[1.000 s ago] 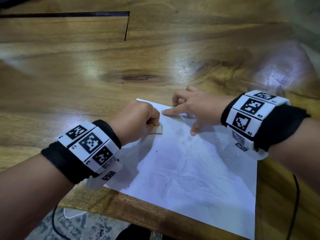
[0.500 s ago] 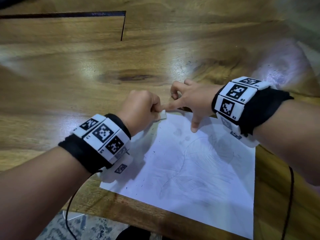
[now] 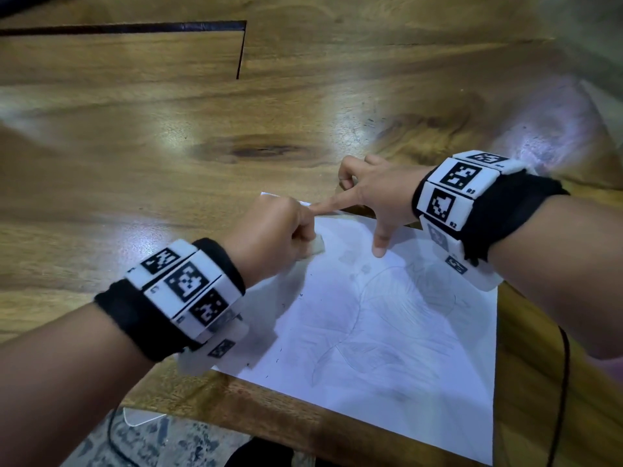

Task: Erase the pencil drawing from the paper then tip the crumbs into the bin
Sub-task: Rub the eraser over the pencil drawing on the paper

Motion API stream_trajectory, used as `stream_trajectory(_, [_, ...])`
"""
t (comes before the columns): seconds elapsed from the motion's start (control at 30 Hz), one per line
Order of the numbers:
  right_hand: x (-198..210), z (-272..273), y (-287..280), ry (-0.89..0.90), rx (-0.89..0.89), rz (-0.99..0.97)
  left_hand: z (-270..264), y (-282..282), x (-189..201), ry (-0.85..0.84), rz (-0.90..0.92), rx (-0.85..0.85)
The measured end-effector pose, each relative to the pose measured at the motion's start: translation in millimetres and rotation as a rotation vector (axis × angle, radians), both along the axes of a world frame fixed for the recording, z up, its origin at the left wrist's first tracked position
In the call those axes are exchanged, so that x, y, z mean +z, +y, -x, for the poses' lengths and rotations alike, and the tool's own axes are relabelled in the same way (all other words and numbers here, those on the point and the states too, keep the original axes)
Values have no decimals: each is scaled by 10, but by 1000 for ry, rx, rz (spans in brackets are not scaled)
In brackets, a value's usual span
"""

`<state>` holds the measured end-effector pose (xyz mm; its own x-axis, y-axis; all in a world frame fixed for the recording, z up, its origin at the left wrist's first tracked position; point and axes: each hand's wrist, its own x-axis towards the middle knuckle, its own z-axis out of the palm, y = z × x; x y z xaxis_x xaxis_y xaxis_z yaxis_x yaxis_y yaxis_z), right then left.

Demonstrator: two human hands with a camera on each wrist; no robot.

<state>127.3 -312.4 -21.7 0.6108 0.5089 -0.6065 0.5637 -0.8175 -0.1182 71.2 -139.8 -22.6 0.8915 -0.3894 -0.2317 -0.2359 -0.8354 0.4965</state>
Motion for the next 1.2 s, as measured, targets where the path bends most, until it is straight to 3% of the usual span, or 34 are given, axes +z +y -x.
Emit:
stream_trajectory(0.1, [9,3,-5,9,-5,-1,42,45,22,115,-9,-23])
stream_trajectory(0.23, [13,2,-1,-2,4,28,-93,-90,-13,-58,53,100])
stream_trajectory(0.43, [-21,-8,-19,-4,2,-10,30,-77,-19,81,22,-74])
stream_trajectory(0.6, [10,9,18,-75,35,82,-136,-111,-6,-62,47,42])
stream_trajectory(0.8, [-7,24,1,46,-68,70,93,-60,-40,69,-8,-128])
stream_trajectory(0.93, [-13,8,8,49,-56,109,-114,-25,-15,10,56,40])
stream_trajectory(1.07, [-5,0,5,52,-55,114,-108,-127,-59,-45,92,101])
stream_trajectory(1.2, [-11,11,-4,60,-61,92,118,-95,-70,61,54,-98])
